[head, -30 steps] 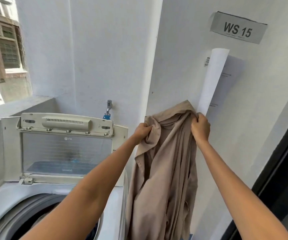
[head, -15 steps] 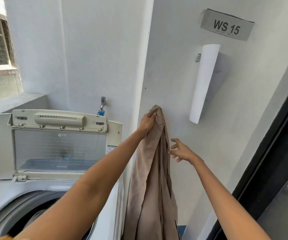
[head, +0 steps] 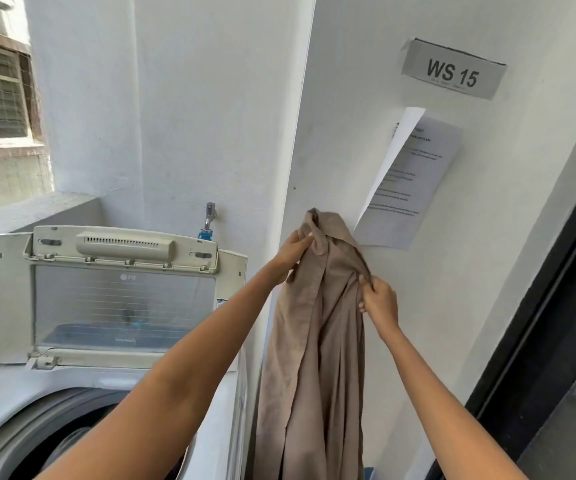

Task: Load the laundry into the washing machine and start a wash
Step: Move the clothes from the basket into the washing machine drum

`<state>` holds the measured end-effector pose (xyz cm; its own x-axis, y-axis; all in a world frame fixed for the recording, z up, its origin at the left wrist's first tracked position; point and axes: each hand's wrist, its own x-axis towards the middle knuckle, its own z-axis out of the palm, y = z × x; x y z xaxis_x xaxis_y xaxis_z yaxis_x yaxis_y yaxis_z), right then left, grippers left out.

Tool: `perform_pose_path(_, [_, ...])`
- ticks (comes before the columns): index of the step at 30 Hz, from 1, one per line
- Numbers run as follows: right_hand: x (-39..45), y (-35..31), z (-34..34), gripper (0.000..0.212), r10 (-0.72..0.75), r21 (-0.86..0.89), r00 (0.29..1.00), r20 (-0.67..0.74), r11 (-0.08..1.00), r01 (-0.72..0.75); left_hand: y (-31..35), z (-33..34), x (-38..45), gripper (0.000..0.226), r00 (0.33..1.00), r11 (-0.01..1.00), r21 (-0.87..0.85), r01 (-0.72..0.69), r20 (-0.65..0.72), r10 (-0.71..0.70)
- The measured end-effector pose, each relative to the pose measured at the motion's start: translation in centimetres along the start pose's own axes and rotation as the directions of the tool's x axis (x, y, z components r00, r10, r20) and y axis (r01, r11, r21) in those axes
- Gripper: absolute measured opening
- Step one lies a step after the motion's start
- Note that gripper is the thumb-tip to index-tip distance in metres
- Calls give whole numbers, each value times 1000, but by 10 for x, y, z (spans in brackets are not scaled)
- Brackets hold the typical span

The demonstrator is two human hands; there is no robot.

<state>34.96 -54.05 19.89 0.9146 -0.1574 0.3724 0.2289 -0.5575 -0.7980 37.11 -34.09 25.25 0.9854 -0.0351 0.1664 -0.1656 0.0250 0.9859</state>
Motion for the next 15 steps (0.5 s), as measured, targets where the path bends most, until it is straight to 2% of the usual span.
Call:
perform_pose_path(2, [12, -25, -4, 27, 7, 164, 998, -60, 986, 3, -14, -2, -8, 44, 991, 994, 110, 14, 127, -29])
perform_pose_path(4, [23, -51, -3, 22, -39, 257, 999, -38, 965, 48, -30, 8, -16, 49, 966, 972, 233, 11, 250, -71])
perform_pose_path(6, [31, -72, 1, 25, -119, 273, 993, 14, 956, 111, -44, 23, -18, 45, 961, 950, 311, 14, 259, -99])
perform_pose_path(7, [33, -77, 3, 27, -142, 287, 989, 44, 950, 123, -48, 30, -17, 42, 979, 954, 300, 11, 192, -72])
perform_pose_path(9, [32, -77, 5, 28, -144, 370, 982, 118, 925, 91, -54, 37, -13, 41, 999, 968, 250, 25, -43, -15])
perform_pose_path(11, [25, -56, 5, 31, -153, 420, 964, 218, 906, 49, -61, 40, -13, 48, 974, 975, 206, 79, -223, -31])
perform_pose_path(12, [19, -38, 6, 38, -158, 369, 946, 282, 928, 45, -64, 40, -14, 52, 960, 978, 180, 102, -277, -49])
perform_pose_path(15, [-10, 24, 15, 83, -45, 152, 844, 534, 987, -44, -66, 39, -11, 58, 934, 993, 47, 106, -348, -84])
